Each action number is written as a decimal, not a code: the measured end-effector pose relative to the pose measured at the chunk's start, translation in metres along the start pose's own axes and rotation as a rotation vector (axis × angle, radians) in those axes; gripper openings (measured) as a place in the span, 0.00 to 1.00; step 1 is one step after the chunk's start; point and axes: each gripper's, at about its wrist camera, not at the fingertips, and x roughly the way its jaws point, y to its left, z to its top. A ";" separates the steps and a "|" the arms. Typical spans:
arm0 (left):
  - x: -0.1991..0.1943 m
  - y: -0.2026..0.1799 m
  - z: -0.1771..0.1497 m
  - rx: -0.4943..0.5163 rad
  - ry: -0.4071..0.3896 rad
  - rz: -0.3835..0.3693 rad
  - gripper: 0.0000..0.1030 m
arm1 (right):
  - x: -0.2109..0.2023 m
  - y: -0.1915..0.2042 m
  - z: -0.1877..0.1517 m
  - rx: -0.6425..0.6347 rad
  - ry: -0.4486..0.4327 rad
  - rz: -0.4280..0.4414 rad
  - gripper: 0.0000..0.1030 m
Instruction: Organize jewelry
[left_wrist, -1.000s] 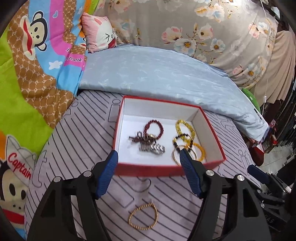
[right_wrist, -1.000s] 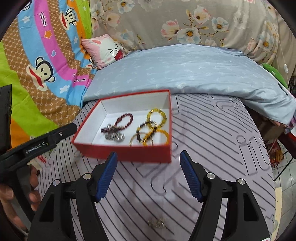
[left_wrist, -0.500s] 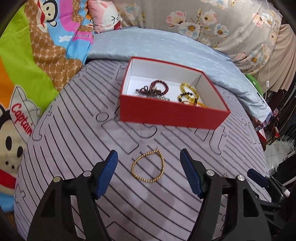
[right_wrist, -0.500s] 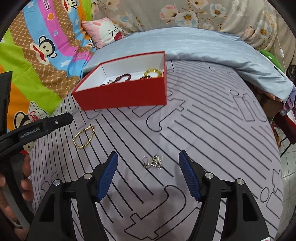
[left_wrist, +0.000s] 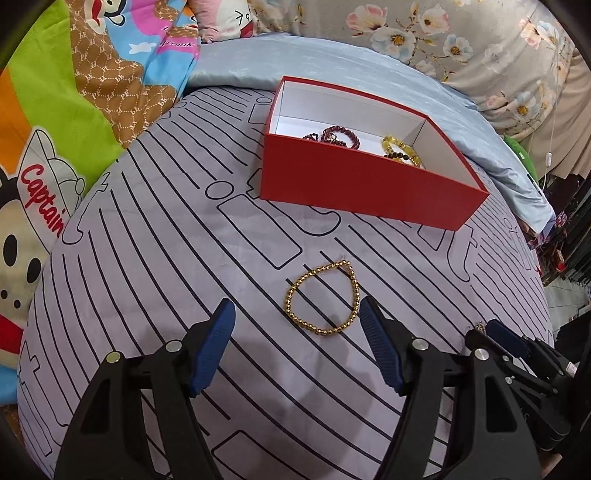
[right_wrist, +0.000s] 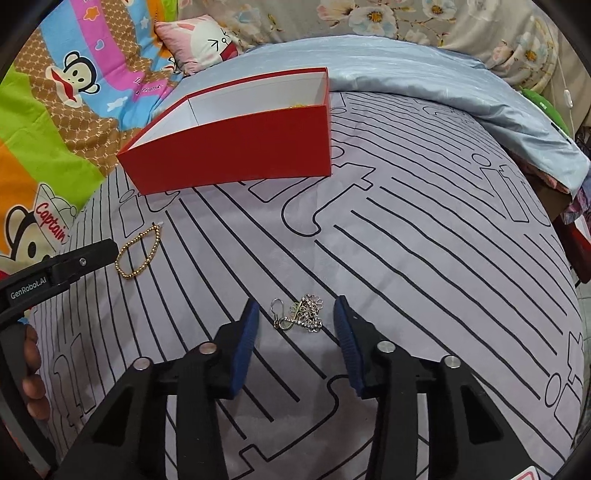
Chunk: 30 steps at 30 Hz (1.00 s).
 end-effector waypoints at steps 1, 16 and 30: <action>0.001 0.000 0.000 0.002 0.002 0.001 0.65 | 0.000 0.000 0.001 -0.003 -0.001 -0.004 0.29; 0.025 -0.002 0.004 0.043 -0.016 0.045 0.61 | -0.001 -0.005 0.004 0.029 -0.005 0.019 0.15; 0.034 -0.008 0.015 0.127 -0.039 0.013 0.09 | -0.002 -0.001 0.009 0.037 -0.001 0.043 0.15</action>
